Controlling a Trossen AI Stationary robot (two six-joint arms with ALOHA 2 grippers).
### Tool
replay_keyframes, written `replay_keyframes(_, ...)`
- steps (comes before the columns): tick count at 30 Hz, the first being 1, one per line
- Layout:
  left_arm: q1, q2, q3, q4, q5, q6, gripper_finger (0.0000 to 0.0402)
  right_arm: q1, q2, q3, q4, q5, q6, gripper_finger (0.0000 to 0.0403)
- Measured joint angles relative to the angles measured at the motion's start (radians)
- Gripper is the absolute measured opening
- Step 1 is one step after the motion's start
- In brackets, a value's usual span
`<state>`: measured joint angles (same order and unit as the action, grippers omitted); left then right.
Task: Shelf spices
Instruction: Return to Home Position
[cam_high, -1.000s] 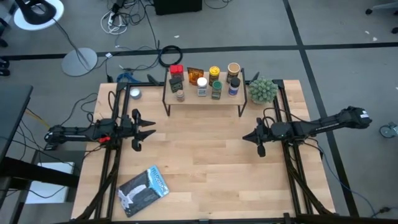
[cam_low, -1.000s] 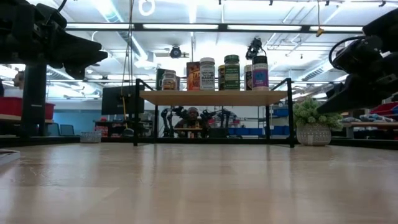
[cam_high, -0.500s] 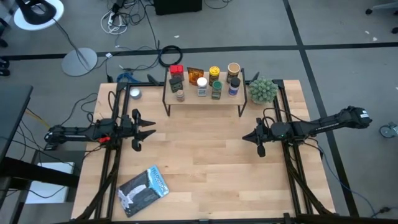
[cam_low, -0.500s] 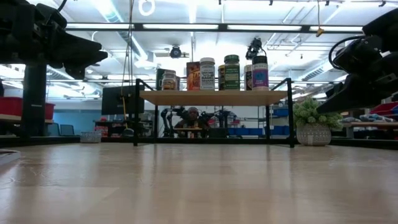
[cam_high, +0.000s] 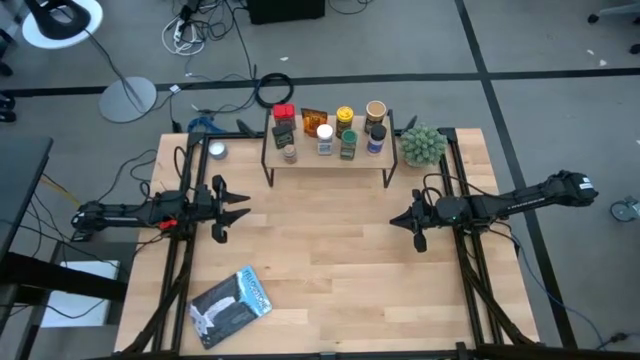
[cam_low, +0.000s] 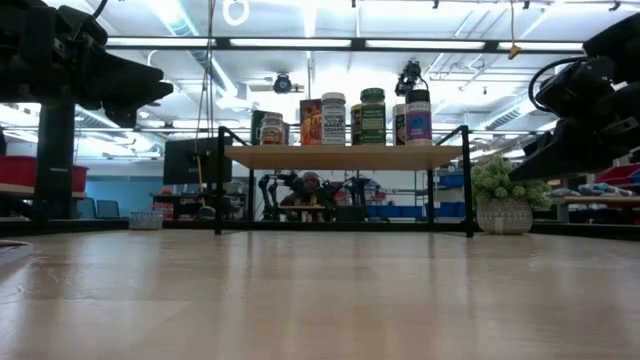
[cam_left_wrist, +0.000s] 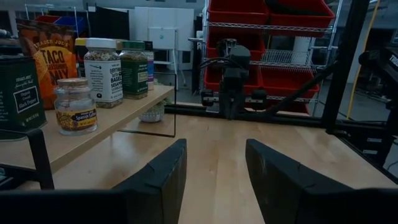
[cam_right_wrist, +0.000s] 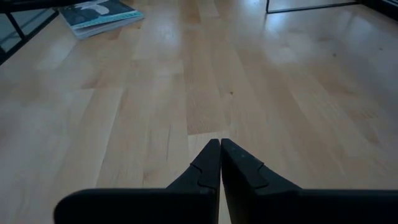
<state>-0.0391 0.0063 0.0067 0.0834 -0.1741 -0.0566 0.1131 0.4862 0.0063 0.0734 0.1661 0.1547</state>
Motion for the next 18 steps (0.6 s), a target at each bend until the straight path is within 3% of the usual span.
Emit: replay_keyframes(18,0.000,0.000,0.000,0.000,0.000,0.000,0.0170,0.000,0.000,0.000,0.000,-0.003,0.000,0.0013)
